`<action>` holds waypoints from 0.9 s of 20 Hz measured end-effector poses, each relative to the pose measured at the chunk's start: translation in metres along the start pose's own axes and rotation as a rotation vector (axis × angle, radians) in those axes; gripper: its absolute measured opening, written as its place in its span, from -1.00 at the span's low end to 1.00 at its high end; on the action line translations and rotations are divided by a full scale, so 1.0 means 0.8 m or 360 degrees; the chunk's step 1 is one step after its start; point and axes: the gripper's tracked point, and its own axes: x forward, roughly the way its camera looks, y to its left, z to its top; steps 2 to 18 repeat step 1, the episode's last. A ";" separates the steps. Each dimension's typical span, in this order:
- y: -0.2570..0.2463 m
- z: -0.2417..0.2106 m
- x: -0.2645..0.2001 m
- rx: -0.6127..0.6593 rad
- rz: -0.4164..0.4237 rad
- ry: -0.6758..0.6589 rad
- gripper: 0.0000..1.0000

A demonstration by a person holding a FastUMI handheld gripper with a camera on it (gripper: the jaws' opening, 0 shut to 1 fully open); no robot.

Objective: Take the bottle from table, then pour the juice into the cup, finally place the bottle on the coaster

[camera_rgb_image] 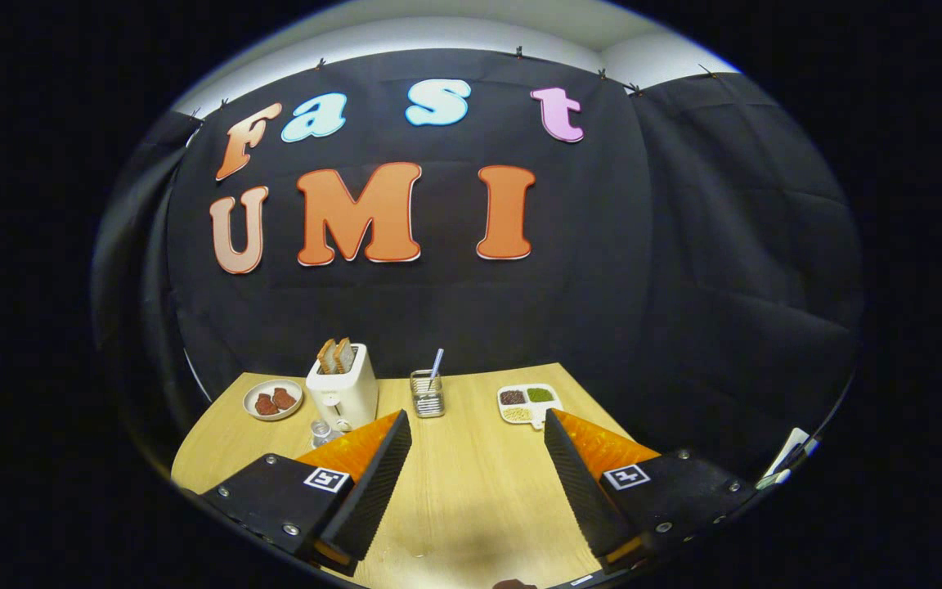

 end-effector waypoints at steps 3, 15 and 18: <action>-0.009 0.010 -0.001 0.0017 -0.0009 -0.0021 0.94; -0.009 0.010 -0.001 0.0017 -0.0009 -0.0021 0.94; -0.009 0.010 -0.001 0.0017 -0.0009 -0.0021 0.94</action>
